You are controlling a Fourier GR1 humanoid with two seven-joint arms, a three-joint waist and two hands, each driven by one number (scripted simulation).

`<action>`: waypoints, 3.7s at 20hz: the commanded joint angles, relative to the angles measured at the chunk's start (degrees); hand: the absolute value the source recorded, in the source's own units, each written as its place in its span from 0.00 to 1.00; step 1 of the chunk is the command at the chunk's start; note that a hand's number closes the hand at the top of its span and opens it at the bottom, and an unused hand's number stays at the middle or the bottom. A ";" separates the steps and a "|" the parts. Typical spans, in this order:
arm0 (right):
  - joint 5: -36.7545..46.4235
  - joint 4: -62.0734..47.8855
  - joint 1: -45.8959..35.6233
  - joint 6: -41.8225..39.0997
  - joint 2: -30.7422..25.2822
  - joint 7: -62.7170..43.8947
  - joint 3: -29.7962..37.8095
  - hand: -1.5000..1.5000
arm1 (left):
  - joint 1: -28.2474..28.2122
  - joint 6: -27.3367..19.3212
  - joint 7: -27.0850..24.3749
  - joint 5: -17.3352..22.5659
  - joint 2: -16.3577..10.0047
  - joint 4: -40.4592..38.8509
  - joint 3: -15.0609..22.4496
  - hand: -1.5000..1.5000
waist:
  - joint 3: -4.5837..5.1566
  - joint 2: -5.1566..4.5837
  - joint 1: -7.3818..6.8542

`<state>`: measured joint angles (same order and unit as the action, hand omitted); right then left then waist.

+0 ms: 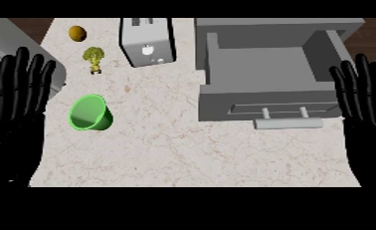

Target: Pick up the cup, place it into the drawer and close the drawer

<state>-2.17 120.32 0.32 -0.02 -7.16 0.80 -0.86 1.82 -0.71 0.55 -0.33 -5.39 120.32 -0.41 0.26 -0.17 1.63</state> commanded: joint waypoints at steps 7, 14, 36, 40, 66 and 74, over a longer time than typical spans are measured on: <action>-5.09 -0.10 1.50 -3.67 1.11 -4.10 -2.45 0.00 | 1.99 15.01 -2.62 21.14 -3.65 -13.00 -6.06 0.00 | -0.15 -0.03 -1.39; -4.37 -2.13 0.35 -3.58 1.74 -2.87 -0.84 0.00 | 5.51 17.87 3.10 28.73 -6.93 -15.26 -10.07 0.00 | -0.27 0.20 -1.59; -4.98 -6.01 -6.96 -4.92 2.15 -4.63 2.85 0.00 | 8.57 18.04 -5.34 19.59 -5.41 -29.47 -10.94 0.00 | -0.26 0.15 -1.54; -9.35 0.09 -1.95 -7.77 0.38 -6.80 4.73 0.00 | 3.10 20.99 -6.30 20.45 -6.45 -29.40 -12.32 0.00 | -0.26 0.19 -1.47; -7.68 1.73 -6.70 -6.05 0.64 -14.25 4.13 0.00 | 11.13 26.08 -30.54 8.13 -11.57 -68.83 -14.88 0.00 | -0.24 0.16 -1.42; -3.76 -0.78 -3.66 -5.33 3.90 -7.27 1.33 0.00 | 15.68 26.14 -41.29 6.19 -13.19 -83.32 -16.48 0.00 | -0.23 0.09 -1.29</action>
<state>-7.23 119.27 -5.23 -5.76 -4.49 -8.30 1.46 17.18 23.65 -36.12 6.27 -17.31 43.14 -16.13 -0.14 0.05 0.28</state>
